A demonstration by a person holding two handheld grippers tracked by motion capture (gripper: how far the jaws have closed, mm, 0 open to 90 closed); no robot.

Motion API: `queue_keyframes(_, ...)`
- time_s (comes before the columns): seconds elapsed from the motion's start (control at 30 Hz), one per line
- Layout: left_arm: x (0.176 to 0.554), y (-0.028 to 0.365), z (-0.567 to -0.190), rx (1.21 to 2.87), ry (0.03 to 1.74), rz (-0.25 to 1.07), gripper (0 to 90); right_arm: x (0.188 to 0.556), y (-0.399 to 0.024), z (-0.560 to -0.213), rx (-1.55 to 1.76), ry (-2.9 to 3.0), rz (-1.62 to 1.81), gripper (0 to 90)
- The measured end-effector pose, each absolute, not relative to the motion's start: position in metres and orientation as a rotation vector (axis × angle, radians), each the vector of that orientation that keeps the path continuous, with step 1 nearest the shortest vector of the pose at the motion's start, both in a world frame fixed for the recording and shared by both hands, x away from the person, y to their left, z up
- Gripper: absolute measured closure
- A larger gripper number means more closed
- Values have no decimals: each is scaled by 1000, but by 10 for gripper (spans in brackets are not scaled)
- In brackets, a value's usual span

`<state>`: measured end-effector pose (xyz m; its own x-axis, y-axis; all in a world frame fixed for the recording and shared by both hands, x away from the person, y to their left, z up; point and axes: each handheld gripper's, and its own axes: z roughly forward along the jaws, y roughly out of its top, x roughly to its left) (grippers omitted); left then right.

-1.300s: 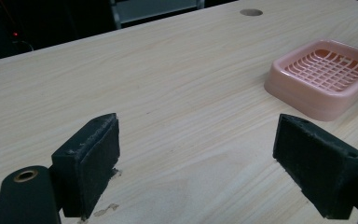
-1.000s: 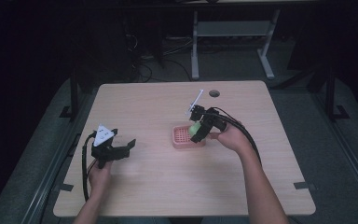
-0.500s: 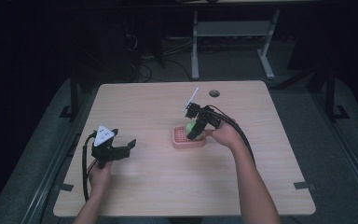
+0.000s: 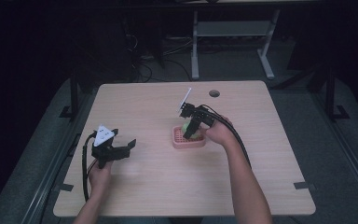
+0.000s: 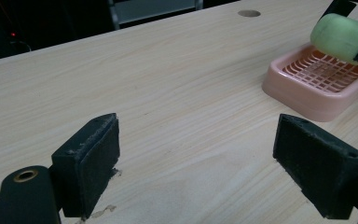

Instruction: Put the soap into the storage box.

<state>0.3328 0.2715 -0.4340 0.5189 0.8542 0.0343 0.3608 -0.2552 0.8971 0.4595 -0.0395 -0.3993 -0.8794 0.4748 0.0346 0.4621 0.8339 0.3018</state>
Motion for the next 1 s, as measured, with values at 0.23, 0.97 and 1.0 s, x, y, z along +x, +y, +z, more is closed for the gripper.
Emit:
queue_keyframes(0.23, 333, 271, -434, 1841, 1005, 673, 143, 462, -37, -404, 779, 2958, 450, 260)
queue_keyframes(0.97, 333, 271, -434, 1836, 1010, 671, 143, 462, -33, -415, 793, 2968, 439, 258)
queue_keyframes(1.0, 333, 271, -434, 1834, 1010, 671, 143, 463, -33, -415, 793, 2967, 443, 258)
